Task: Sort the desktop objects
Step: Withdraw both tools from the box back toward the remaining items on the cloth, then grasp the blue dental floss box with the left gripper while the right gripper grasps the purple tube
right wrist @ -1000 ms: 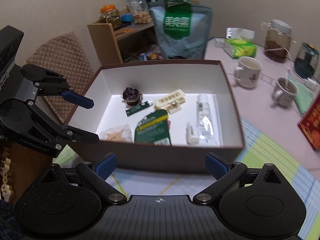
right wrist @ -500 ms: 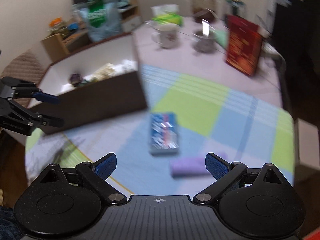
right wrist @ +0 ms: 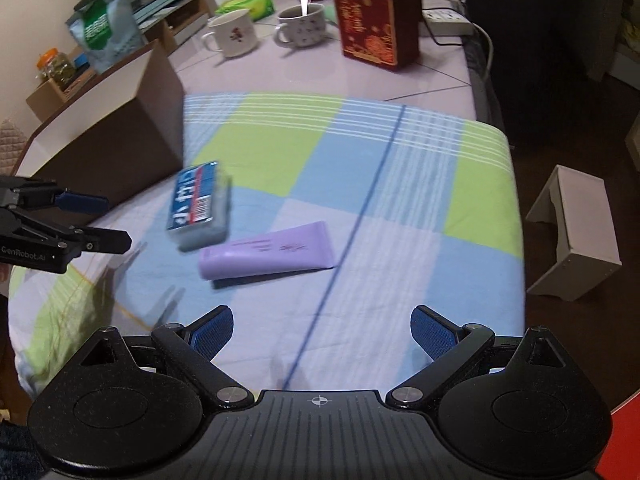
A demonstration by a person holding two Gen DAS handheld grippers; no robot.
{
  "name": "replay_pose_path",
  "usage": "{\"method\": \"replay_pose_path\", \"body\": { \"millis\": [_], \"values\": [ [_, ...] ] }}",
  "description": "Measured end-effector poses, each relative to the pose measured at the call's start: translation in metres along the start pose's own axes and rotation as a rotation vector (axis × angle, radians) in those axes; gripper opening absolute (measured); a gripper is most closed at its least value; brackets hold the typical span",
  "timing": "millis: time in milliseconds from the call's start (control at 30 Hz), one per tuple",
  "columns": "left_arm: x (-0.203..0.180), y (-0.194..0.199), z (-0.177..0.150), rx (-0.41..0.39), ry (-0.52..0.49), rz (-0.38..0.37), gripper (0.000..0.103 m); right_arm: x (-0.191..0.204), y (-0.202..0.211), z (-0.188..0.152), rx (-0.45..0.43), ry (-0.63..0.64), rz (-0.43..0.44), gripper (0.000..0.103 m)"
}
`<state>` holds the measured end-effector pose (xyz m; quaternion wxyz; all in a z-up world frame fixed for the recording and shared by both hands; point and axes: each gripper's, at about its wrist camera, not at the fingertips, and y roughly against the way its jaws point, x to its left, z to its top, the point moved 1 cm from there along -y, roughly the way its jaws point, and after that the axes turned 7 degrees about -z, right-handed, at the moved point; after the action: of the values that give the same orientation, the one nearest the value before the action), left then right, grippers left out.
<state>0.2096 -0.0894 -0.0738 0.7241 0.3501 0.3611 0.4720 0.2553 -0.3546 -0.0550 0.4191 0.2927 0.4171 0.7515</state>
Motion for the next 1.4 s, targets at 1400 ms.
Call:
{"method": "replay_pose_path", "body": {
  "millis": [1400],
  "values": [
    [0.023,-0.05,-0.001,0.087,-0.05,0.064,0.054,0.053,-0.068,0.035,-0.066,0.837,0.321,0.097]
  ]
}}
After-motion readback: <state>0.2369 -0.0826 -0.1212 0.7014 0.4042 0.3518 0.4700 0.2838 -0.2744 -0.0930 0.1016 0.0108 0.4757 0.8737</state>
